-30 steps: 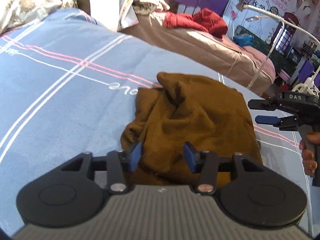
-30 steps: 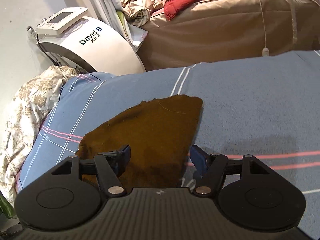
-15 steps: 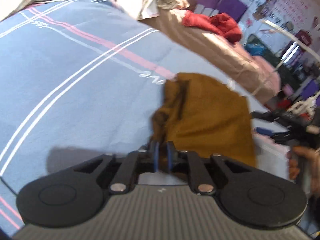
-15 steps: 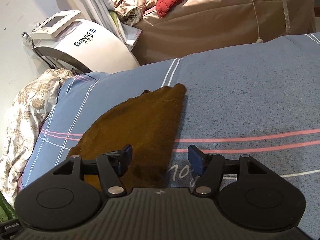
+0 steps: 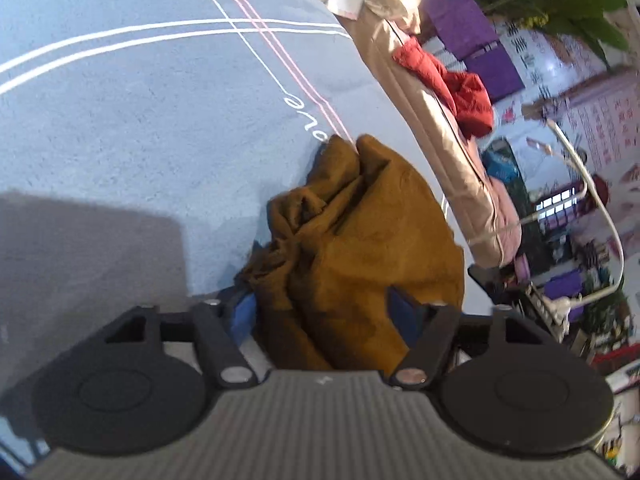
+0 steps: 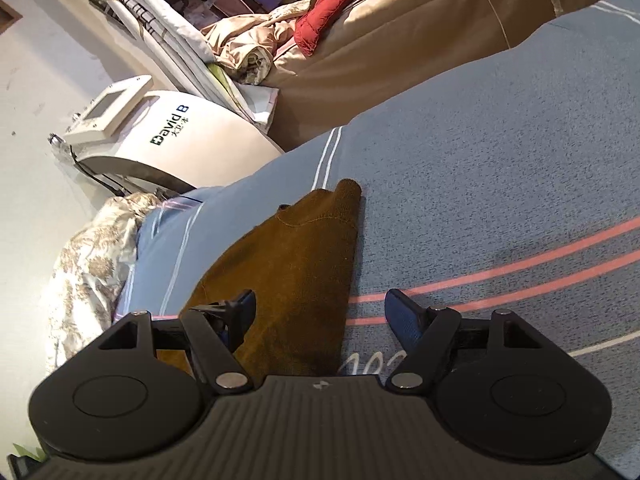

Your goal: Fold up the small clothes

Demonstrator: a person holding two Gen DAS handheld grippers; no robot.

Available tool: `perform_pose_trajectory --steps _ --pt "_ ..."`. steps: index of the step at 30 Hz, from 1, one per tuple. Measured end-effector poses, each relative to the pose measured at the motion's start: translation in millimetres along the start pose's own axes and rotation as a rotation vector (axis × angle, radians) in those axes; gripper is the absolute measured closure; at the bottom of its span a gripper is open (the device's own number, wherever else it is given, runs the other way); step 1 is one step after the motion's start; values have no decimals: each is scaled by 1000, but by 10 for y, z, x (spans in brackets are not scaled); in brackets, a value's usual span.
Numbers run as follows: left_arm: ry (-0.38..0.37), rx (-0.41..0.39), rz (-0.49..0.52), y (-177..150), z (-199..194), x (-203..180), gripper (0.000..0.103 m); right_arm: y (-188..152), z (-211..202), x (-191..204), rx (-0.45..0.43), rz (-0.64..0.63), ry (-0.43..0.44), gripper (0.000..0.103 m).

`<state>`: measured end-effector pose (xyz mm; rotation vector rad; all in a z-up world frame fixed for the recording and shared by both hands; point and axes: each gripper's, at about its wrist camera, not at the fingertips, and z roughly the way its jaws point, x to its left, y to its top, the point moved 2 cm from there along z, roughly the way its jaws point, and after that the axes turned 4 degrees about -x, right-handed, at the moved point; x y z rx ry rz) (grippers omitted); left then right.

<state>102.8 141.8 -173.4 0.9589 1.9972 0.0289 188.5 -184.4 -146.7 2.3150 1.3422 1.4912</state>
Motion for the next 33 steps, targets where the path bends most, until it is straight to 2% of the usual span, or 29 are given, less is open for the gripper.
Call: perform_pose_trajectory --steps 2,3,4,5,6,9,13,16,18,20,23,27,29,30,33 --pt "8 1 -22 7 91 43 75 1 84 -38 8 48 50 1" --pt "11 3 -35 2 110 59 78 1 137 -60 11 72 63 7" --pt "12 7 -29 -2 123 51 82 1 193 -70 14 92 54 32" --pt "19 9 -8 -8 129 14 84 -2 239 -81 17 102 30 72" --pt "24 6 4 -11 124 -25 85 -7 275 -72 17 100 25 80" --pt "8 -3 45 10 81 -219 86 0 176 84 -30 30 8 86" --pt "-59 4 155 -7 -30 -776 87 165 -328 467 -123 -81 -1 88" --pt "-180 41 239 -159 -147 -1441 87 411 -956 735 -174 -161 -29 88" --pt "-279 69 295 -346 -260 -1963 87 636 -1540 814 -238 -173 -40 88" --pt "-390 99 339 -591 -387 -2481 87 866 -2237 863 -305 -184 -68 88" --pt "-537 164 421 -1064 -535 -3260 87 1178 -3360 905 -398 -229 -173 88" --pt "-652 277 493 -1813 -545 -4113 87 1552 -4684 696 -465 -218 -321 88" --pt "-663 344 495 -2213 -458 -4381 87 1673 -5159 417 -503 -181 -404 88" --pt "-660 396 483 -2425 -397 -4448 87 1726 -5321 222 -485 -174 -446 88" --pt "-569 483 515 -3050 -82 -4499 86 1722 -5579 -470 -471 -153 -588 88"
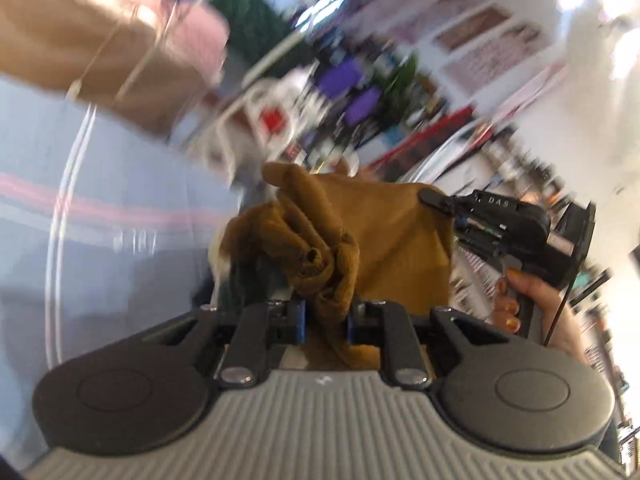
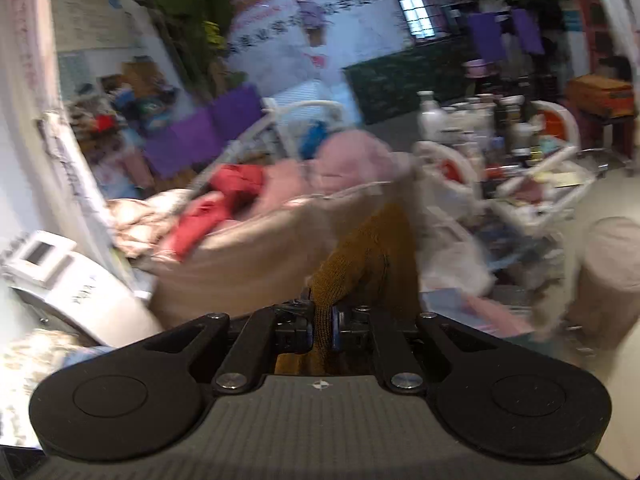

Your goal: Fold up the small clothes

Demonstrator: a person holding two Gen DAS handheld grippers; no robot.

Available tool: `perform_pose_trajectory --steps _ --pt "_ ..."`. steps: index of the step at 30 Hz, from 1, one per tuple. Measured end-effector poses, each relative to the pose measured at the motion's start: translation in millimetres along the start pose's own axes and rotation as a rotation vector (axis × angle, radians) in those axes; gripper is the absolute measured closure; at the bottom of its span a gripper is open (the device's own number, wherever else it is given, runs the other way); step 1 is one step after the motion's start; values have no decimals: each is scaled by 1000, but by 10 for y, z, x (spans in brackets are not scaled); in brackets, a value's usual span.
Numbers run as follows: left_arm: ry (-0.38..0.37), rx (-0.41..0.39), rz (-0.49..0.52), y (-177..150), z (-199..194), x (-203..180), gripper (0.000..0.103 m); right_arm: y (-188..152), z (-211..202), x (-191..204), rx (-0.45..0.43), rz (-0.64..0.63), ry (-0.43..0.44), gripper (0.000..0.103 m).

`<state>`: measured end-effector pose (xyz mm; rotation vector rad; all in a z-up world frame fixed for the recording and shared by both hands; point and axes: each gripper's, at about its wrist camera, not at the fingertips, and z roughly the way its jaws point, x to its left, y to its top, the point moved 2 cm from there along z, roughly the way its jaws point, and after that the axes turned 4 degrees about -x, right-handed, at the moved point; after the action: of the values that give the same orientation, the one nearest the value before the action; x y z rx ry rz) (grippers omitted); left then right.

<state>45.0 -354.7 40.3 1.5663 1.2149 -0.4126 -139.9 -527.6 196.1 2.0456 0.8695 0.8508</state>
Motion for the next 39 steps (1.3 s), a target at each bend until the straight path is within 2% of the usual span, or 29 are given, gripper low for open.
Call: perform_pose_trajectory --steps 2,4,6,8,9,10,11,13,15,16,17,19,21,23,28,33,35,39 --pt "80 70 -33 -298 321 158 86 -287 314 -446 56 31 -49 87" --pt "118 105 -74 -546 452 328 83 -630 583 -806 112 129 -61 87" --pt "118 101 -58 -619 465 387 74 -851 668 -953 53 185 -9 87" --pt "141 83 -19 -583 444 374 59 -890 657 -968 -23 192 30 90" --pt "142 81 0 -535 459 341 59 -888 635 -969 -47 195 32 90" --pt "152 92 32 -504 472 309 47 -872 643 -960 -59 194 29 88" --pt "185 114 84 -477 463 288 28 -830 630 -941 -57 174 20 84" --pt "247 113 205 -410 344 193 11 -746 564 -847 -35 107 -15 72" --pt "268 43 339 -408 110 75 5 -719 405 -692 -82 9 -72 50" --pt "281 19 422 -414 1 6 0 -739 216 -619 -125 -56 -114 14" --pt "305 4 506 -416 -94 -74 0 -746 85 -514 -165 -113 -159 0" --pt "378 -22 646 -415 -276 -248 0 -810 -173 -309 -223 -199 -193 0" --pt "432 -42 736 -419 -427 -434 0 -884 -417 -84 -204 -276 -180 0" --pt "434 -42 789 -444 -569 -608 0 -991 -652 127 -164 -327 -181 0" --pt "394 -18 818 -370 -694 -947 0 -1322 -964 393 -4 -311 -182 0" --pt "467 10 862 -453 -600 -1058 0 -1542 -950 517 65 -373 -224 0" --pt "460 30 855 -472 -580 -1063 0 -1570 -931 529 75 -381 -243 0" --pt "454 33 843 -505 -601 -1044 0 -1592 -962 494 86 -340 -223 0"
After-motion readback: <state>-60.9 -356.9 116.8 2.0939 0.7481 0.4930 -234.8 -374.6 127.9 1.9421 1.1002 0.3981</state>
